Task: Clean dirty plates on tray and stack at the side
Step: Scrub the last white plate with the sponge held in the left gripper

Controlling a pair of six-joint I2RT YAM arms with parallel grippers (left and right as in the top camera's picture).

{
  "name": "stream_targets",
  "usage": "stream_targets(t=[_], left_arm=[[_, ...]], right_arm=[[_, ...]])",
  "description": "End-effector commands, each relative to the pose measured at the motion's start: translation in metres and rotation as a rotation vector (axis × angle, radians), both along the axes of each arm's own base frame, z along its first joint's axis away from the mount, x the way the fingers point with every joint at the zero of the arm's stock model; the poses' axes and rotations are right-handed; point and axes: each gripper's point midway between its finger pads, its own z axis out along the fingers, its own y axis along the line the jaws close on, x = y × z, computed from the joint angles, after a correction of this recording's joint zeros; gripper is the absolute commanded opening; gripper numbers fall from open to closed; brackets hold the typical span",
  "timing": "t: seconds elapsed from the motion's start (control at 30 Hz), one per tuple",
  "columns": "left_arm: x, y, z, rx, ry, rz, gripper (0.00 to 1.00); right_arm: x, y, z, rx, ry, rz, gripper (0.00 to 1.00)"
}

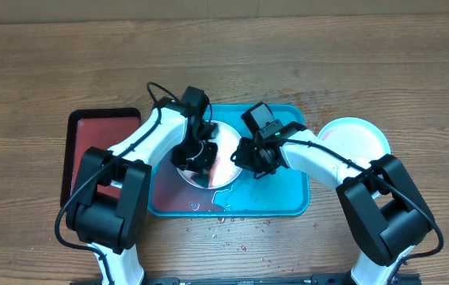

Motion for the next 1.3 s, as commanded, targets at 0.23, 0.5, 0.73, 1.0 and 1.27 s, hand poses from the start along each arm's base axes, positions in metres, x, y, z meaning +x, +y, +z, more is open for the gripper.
stream_targets(t=[0.23,0.5,0.73,1.0,1.27], left_arm=[[0.085,-0.028,-0.006,-0.093,-0.317,0.128,0.04],[0.088,0.092,-0.011,0.57,-0.431,0.477,0.04],[0.022,0.086,-0.019,0.55,-0.135,0.298,0.04],[-0.013,-0.033,0.002,-0.222,0.044,-0.098,0.04],[0.049,-0.06,0.01,-0.337,-0.198,-0.037,0.04]], right_arm=[[-0.015,-0.007,-0.019,-0.048,0.047,0.025,0.04],[-0.015,-0.007,-0.019,-0.048,0.044,0.031,0.04],[-0.014,-0.006,-0.018,-0.042,0.04,0.032,0.04],[-0.014,-0.006,-0.018,-0.042,0.04,0.032,0.04],[-0.014,-0.006,-0.018,-0.042,0.04,0.032,0.04]])
